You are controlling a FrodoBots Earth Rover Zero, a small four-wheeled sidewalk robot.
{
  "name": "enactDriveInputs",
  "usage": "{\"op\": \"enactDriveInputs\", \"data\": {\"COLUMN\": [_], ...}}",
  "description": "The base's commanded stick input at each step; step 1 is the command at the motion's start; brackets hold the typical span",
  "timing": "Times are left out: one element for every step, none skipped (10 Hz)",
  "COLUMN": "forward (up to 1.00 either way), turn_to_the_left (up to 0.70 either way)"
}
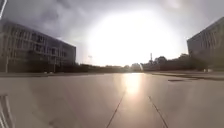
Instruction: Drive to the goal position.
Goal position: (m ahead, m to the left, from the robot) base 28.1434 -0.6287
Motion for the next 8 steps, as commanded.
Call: {"op": "enactDriveInputs", "data": {"forward": [0.70,0.70,0.70,0.70,0.70,0.70,0.70,0.70], "turn_to_the_left": [0.00,0.00,0.00,0.00,0.00,0.00,0.00,0.00]}}
